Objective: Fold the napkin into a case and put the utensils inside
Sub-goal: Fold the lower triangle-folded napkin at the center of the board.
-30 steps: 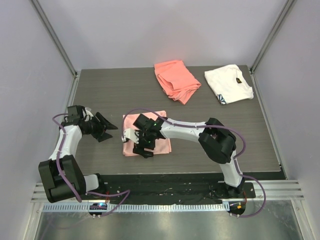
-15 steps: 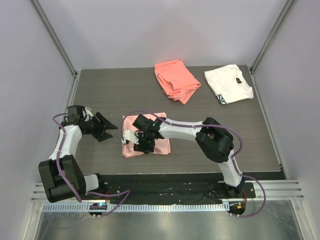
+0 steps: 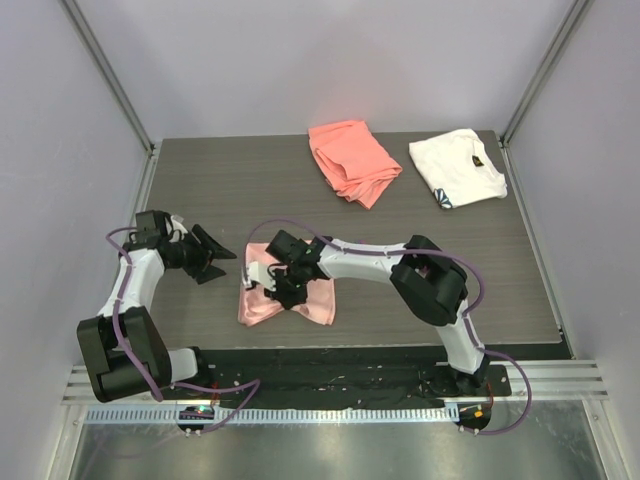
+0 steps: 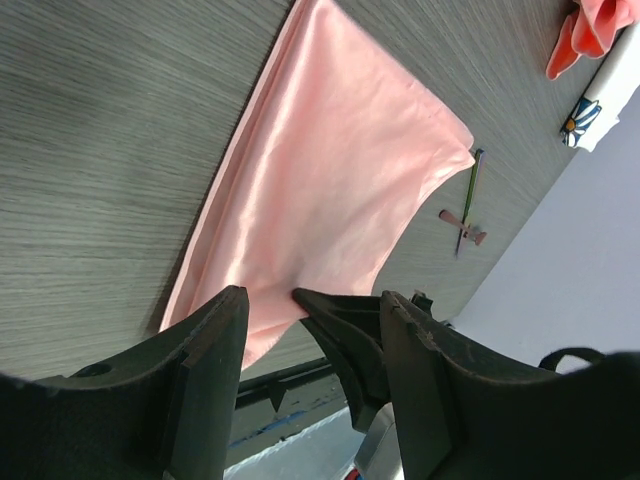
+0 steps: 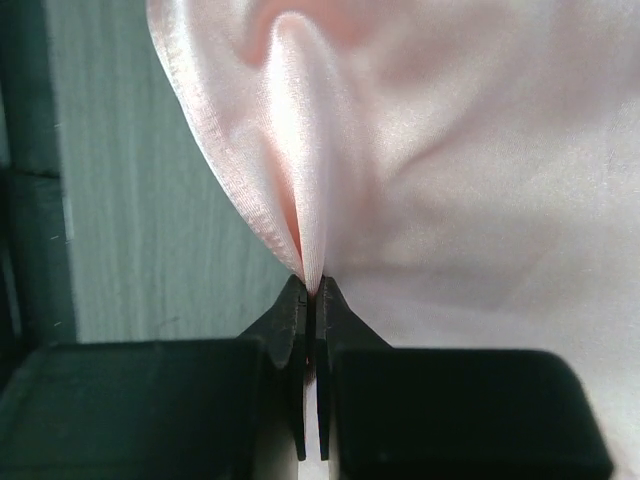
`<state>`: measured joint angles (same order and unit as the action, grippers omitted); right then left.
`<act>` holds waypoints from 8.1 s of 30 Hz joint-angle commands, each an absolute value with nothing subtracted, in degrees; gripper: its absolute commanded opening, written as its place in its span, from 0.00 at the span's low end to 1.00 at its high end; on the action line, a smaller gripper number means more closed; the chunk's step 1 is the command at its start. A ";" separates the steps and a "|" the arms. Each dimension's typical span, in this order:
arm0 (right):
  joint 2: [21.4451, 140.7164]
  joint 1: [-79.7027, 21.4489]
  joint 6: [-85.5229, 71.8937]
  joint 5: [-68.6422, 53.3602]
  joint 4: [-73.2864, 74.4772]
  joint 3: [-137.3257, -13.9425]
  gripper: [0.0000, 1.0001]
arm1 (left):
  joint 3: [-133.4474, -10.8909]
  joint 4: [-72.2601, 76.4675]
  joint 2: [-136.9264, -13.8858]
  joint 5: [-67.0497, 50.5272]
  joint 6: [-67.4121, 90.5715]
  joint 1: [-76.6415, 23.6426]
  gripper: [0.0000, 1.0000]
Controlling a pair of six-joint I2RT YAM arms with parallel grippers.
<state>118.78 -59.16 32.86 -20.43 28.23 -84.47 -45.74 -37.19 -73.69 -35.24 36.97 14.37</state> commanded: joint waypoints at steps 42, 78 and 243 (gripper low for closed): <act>137.55 -38.85 58.01 -63.28 75.50 -114.52 0.01 | -53.44 -33.75 -62.49 -9.84 -3.25 -38.14 0.48; 137.46 -38.94 56.95 -62.75 74.80 -113.99 0.06 | -51.50 -35.76 -71.88 18.82 -4.05 -52.73 0.46; 100.02 -45.88 -10.20 -44.30 -20.48 -45.26 0.22 | -39.54 -25.64 -67.93 -16.87 40.79 -3.69 0.04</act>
